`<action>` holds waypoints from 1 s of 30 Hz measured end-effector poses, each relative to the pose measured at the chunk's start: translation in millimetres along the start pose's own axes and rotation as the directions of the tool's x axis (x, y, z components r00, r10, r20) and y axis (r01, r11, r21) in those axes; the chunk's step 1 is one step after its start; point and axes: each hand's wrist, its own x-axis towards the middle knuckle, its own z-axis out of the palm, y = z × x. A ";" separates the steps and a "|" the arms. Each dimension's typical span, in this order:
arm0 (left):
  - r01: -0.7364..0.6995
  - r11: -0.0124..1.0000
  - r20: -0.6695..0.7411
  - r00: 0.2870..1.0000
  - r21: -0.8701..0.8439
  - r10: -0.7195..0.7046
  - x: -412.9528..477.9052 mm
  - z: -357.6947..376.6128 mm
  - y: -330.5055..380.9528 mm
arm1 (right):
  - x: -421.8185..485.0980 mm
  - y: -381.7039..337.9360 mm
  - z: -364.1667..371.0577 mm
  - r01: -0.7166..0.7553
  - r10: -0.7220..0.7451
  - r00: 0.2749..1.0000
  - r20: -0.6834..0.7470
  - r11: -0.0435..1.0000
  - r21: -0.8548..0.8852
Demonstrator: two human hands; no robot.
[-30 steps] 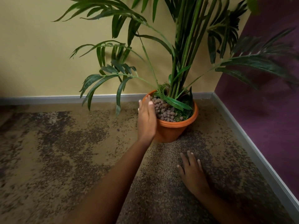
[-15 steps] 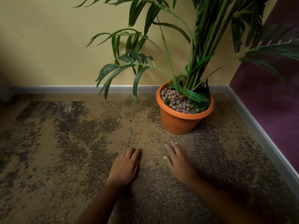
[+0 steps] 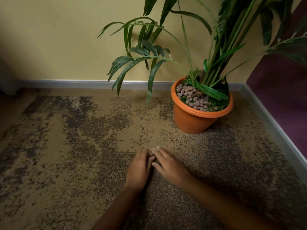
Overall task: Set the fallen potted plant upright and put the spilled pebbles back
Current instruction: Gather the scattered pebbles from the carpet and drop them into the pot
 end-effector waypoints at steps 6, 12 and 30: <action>0.209 0.850 0.045 0.976 -0.483 -0.214 29.9 1.0 31.9 | 14.1 3.5 -16.8 -0.090 0.128 0.963 -0.237 0.982 0.165; 0.056 0.983 -0.006 0.998 -0.174 -0.058 64.2 -2.3 24.5 | 24.6 22.7 -21.9 -0.143 0.202 0.935 -0.291 0.967 0.209; 0.008 0.882 0.119 0.990 0.472 -0.073 148.0 -8.5 -14.9 | 17.8 57.5 -9.4 -0.104 0.144 0.943 -0.299 0.984 0.145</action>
